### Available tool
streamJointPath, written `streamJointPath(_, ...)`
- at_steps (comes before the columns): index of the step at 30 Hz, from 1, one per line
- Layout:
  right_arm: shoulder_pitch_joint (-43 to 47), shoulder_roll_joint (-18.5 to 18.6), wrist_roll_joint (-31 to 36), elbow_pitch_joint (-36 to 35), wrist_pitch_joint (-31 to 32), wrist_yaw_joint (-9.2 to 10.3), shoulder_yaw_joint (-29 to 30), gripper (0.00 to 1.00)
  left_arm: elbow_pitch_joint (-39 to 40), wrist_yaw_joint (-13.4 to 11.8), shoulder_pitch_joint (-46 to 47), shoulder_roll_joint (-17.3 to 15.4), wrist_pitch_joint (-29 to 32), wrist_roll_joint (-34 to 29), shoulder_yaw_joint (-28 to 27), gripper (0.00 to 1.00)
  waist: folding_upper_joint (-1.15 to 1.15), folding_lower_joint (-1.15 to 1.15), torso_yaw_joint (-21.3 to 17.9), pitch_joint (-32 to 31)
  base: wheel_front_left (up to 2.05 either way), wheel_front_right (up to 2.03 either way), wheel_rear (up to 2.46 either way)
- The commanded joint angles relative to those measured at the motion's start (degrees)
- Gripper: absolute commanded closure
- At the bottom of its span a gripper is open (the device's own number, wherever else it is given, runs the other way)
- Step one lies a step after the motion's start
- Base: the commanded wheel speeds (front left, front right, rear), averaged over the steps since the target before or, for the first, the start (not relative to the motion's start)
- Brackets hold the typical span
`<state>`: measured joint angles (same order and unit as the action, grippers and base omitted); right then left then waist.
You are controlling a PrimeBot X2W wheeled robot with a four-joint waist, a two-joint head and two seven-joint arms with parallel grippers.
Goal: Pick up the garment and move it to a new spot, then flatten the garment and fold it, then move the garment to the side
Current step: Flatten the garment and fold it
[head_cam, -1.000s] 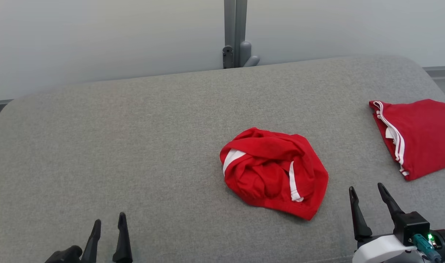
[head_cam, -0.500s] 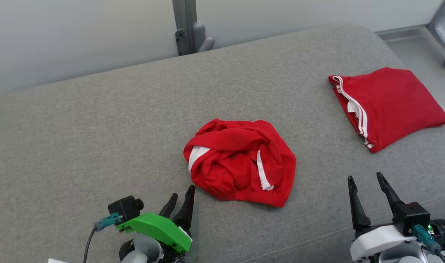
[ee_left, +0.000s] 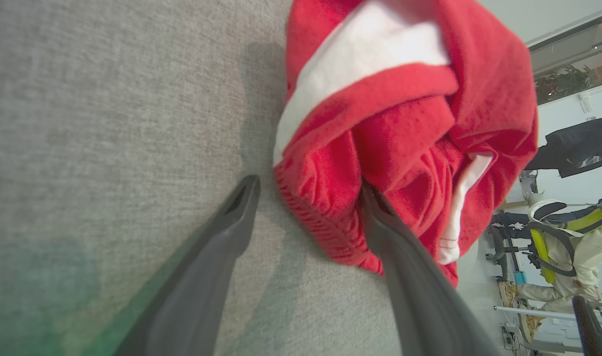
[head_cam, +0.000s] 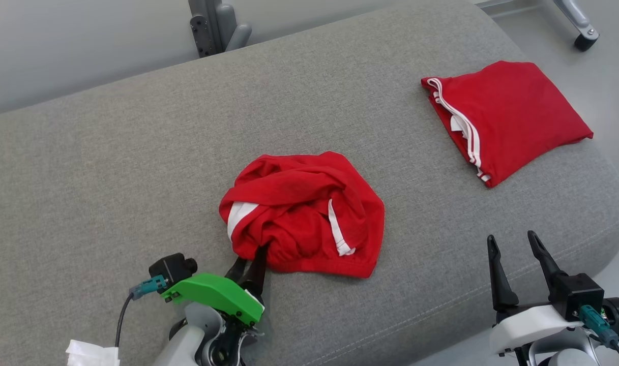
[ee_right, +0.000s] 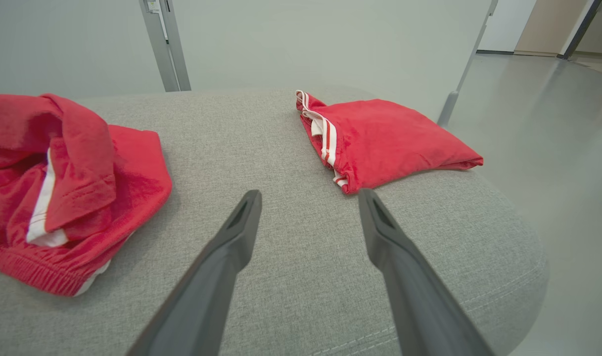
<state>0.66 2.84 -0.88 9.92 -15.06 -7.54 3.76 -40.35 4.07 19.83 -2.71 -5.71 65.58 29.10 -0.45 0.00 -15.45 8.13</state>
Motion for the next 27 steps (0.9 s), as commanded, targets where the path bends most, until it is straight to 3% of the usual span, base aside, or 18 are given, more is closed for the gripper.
streamJointPath(1, -0.8, 0.1, -0.5, -0.1, -0.2, 0.11, 0.0, 0.0, -1.3, 0.5, 0.7, -0.4, 0.1, 1.8, 0.3, 0.0, 0.45, 0.0, -0.2, 0.5, 0.0, 0.0, 0.0)
streamJointPath(2, -0.9, 0.1, -0.6, -0.1, -0.2, 0.11, 0.0, 0.0, -1.8, 0.8, 1.2, -0.3, -0.1, 2.2, 0.7, 0.12, 0.45, 0.0, -0.1, 0.5, 0.0, 0.0, 0.0)
streamJointPath(3, -1.0, 0.1, -0.7, 0.0, -0.2, 0.11, 0.0, 0.0, -2.2, 1.2, 1.8, -0.3, -0.5, 2.6, 1.1, 0.34, 0.45, 0.0, 0.0, 0.6, 0.0, 0.0, 0.0)
streamJointPath(4, -1.1, 0.1, -0.7, 0.2, -0.2, 0.11, -0.1, 0.0, -2.6, 1.5, 2.2, -0.4, -1.0, 3.3, 1.3, 0.74, 0.45, 0.0, 0.0, 0.5, 0.0, 0.0, 0.0)
streamJointPath(5, -1.1, 0.1, -0.7, 0.3, -0.2, 0.11, -0.2, 0.0, -3.0, 1.7, 2.7, -0.4, -1.6, 3.6, 1.4, 1.0, 0.45, 0.0, 0.1, 0.5, 0.0, 0.0, 0.0)
streamJointPath(10, -0.2, 0.1, -1.4, 0.3, -0.2, 0.11, 0.4, 0.0, -2.5, 2.5, 6.6, -4.1, -7.4, -2.1, 2.1, 1.0, 0.45, 0.0, 0.8, -0.2, 0.0, 0.0, 0.0)
streamJointPath(13, 0.7, 0.1, -1.7, 0.7, -0.2, 0.11, 1.1, 0.0, 2.1, 0.5, 9.7, -9.0, -8.7, -7.8, 2.4, 1.0, 0.45, 0.0, 2.0, -1.1, 0.0, 0.0, 0.0)
streamJointPath(18, 1.3, 0.1, -2.2, 1.0, -0.2, 0.11, 0.8, 0.0, 12.1, -5.3, 13.0, -15.0, -9.2, -17.2, 3.9, 1.0, 0.45, 0.0, 3.4, -2.5, 0.0, 0.0, 0.0)
streamJointPath(19, 1.3, 0.1, -2.2, 1.0, -0.2, 0.11, 0.8, 0.0, 12.1, -5.3, 13.0, -15.0, -9.2, -17.2, 3.9, 1.0, 0.45, 0.0, 3.4, -2.5, 0.0, 0.0, 0.0)
streamJointPath(27, 2.4, 0.1, -2.7, 1.2, -0.2, 0.11, 0.7, 0.0, 27.0, -17.3, 14.7, -23.9, -3.1, -37.4, 14.3, 1.0, 0.45, 0.0, 5.0, -4.1, 0.0, 0.0, 0.0)
